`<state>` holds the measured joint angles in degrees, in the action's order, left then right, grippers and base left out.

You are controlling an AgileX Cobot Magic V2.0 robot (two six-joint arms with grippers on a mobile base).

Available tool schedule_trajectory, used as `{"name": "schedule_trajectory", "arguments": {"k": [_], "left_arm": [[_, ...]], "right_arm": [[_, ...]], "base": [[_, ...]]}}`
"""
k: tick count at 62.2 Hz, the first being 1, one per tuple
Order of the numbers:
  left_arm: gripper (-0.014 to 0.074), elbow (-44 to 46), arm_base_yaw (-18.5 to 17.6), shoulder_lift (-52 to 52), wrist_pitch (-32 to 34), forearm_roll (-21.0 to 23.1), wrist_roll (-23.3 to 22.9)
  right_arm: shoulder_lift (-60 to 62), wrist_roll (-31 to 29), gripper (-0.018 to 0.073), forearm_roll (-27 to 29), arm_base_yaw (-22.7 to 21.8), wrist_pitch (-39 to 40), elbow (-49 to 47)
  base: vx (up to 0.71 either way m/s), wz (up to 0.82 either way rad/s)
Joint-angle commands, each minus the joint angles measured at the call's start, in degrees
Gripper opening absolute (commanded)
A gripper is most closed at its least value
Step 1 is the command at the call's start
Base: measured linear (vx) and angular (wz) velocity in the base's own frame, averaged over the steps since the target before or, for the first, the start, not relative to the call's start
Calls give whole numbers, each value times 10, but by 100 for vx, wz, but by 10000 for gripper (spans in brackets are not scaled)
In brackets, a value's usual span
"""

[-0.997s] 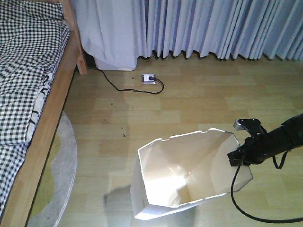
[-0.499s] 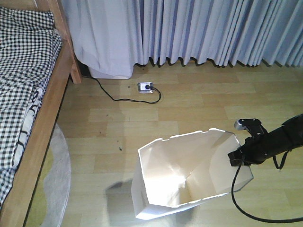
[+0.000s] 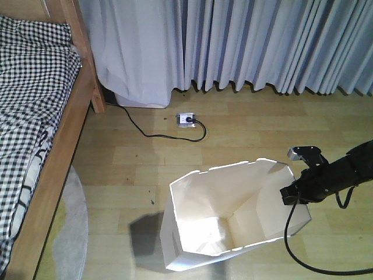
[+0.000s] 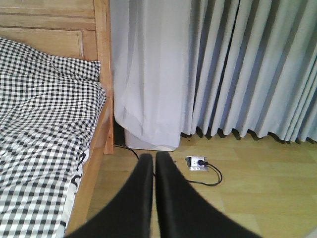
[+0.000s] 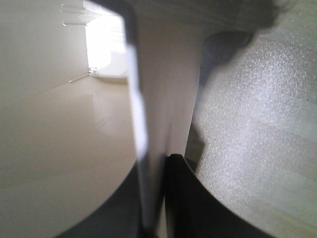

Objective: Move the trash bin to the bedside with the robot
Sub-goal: 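Drive closer to the bed end, keeping the bin in the right gripper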

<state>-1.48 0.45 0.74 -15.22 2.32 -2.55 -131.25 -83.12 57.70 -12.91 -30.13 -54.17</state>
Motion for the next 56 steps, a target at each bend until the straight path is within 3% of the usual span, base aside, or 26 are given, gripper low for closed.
{"name": "schedule_trajectory", "arguments": {"k": [1,56], "left_arm": [[-6,-7,0,8,40,2,-3],[-6,-7,0,8,40,2,-3]], "right_arm": [[43,3,-5,36,-2,-100,-8],[43,3,-5,36,-2,-100,-8]], "base": [[19,2],[16,-4]]}}
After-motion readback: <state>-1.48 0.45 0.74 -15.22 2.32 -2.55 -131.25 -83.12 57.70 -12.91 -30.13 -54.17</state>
